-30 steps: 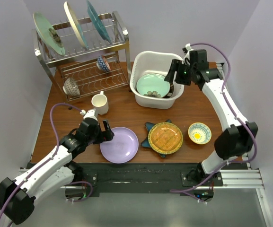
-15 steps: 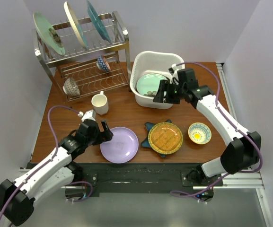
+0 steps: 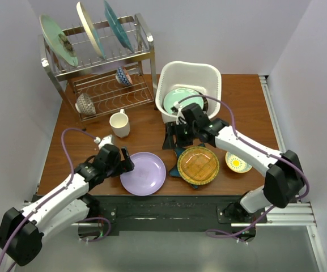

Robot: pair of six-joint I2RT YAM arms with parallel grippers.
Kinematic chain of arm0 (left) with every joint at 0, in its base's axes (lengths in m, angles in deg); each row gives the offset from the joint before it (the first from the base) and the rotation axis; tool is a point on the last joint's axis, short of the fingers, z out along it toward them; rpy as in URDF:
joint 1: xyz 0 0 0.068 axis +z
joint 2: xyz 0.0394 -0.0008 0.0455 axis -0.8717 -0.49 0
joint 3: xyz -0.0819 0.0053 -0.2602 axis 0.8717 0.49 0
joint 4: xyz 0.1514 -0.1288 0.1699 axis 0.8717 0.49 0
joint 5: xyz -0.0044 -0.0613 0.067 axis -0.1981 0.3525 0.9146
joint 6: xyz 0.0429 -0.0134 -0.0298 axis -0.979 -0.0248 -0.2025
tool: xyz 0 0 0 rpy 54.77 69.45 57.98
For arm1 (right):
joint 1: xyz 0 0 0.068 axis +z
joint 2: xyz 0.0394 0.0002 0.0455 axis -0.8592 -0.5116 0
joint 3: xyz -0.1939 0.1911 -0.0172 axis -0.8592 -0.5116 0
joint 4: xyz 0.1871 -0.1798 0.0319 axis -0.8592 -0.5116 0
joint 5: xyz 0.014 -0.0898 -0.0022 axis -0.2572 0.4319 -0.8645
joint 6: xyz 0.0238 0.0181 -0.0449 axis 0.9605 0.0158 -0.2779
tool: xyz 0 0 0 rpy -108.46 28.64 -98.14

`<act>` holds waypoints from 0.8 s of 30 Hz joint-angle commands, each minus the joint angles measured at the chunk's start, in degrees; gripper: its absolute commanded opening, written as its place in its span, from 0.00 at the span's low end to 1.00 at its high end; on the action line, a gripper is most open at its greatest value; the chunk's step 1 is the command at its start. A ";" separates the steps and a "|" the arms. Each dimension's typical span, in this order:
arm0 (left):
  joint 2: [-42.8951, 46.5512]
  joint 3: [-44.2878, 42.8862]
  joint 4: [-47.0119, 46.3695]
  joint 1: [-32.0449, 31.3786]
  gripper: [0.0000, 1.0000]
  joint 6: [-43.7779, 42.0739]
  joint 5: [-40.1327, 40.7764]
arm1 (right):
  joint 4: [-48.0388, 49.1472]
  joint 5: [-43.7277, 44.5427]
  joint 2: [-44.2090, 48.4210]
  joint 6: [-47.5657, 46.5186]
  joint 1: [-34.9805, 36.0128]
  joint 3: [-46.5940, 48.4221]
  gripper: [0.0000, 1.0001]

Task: Place the plates into the plastic bin on the countertop
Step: Pick up the plate from the corner of the board.

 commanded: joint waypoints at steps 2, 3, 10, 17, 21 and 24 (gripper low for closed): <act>-1.89 0.50 -0.83 -0.23 0.93 1.90 0.77 | 5.09 3.71 -2.61 1.85 5.12 -1.97 0.64; -2.06 0.59 -1.01 -0.23 0.93 1.90 0.68 | 5.44 3.73 -4.18 1.93 5.75 -2.05 0.64; -1.71 1.03 -2.24 -0.23 0.93 1.72 -0.02 | 6.41 7.68 -9.11 2.11 10.23 -2.06 0.61; -1.45 1.38 -2.50 -0.23 0.93 1.55 -0.81 | 5.44 12.16 -12.80 1.06 11.99 -0.47 0.60; -1.63 1.29 -2.85 -0.23 0.93 1.19 -0.81 | 6.49 13.04 -14.30 1.06 12.17 -0.91 0.59; -1.71 1.38 -3.73 -0.23 0.93 0.76 -1.43 | 7.55 12.78 -15.70 1.23 12.26 -1.44 0.58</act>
